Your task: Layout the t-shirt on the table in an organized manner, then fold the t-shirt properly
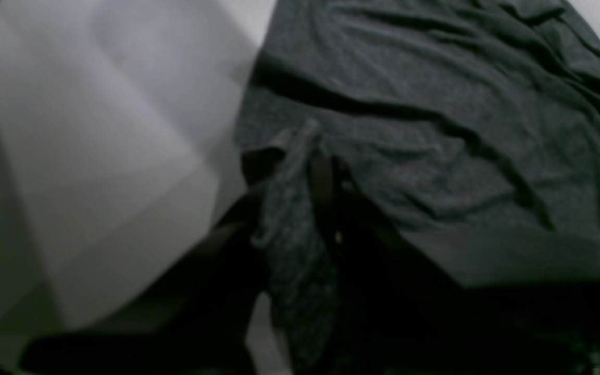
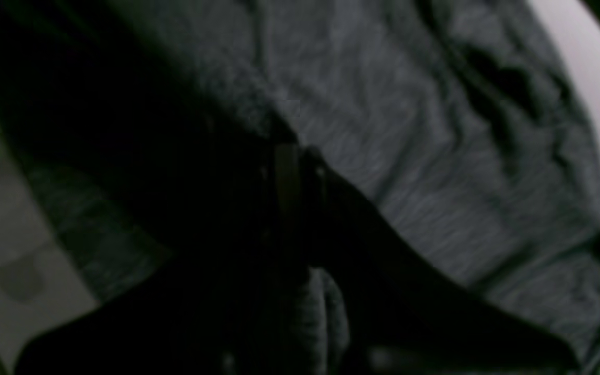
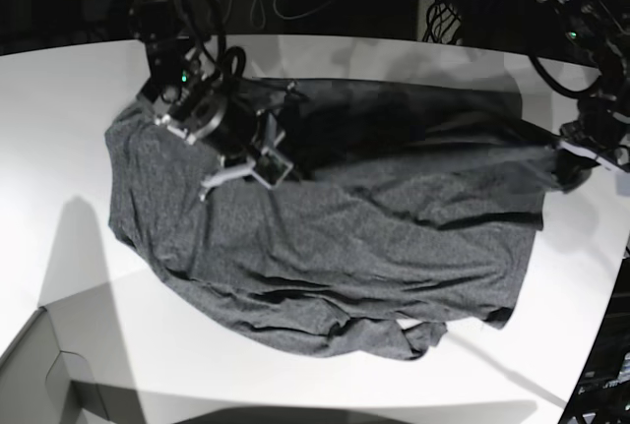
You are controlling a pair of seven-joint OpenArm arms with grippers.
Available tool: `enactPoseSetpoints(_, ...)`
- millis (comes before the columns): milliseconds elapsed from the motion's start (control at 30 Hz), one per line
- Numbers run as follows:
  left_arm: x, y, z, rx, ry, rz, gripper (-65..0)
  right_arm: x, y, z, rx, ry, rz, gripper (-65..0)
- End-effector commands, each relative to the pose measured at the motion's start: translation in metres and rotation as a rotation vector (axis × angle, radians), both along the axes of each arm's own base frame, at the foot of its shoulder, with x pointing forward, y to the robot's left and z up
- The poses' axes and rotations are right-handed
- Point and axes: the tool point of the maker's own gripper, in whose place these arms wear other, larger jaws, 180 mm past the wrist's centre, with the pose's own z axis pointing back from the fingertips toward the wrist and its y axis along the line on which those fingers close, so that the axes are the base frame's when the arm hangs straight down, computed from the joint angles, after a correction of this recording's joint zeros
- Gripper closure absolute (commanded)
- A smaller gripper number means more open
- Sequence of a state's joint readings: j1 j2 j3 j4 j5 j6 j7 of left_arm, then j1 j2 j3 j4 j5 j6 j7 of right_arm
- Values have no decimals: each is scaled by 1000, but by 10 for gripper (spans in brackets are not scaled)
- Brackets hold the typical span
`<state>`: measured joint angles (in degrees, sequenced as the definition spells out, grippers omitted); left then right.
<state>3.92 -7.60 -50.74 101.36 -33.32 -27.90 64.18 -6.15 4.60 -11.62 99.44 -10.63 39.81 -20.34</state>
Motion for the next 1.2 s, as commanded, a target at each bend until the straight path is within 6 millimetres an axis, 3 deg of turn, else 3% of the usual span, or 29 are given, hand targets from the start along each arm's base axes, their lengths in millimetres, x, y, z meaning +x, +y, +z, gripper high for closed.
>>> enactPoseSetpoints(0, 10, 5, 18, 23, -60, -1, -1, 7, 3, 15, 34, -42, 5, 0)
enactPoseSetpoints(167, 15, 5, 23, 22, -78, 0, -1, 18, 3, 24, 33, -73, 6, 0)
enactPoseSetpoints(400, 20, 1, 20, -3, -84, 2, -1, 35, -1, 0, 14, -13, -5, 0)
enactPoseSetpoints(867, 26, -1, 13, -39, -79, 7, -1, 53, -8, -9, -12, 4, -12, 0)
enactPoseSetpoints(1067, 26, -1, 14, -41, -79, 5, -1, 59, -28, -9, -7, 6, -76, -180)
enactPoseSetpoints(1167, 26, -2, 14, -42, -80, 3, -1, 67, -50, 6, 4, -35, -146, -285)
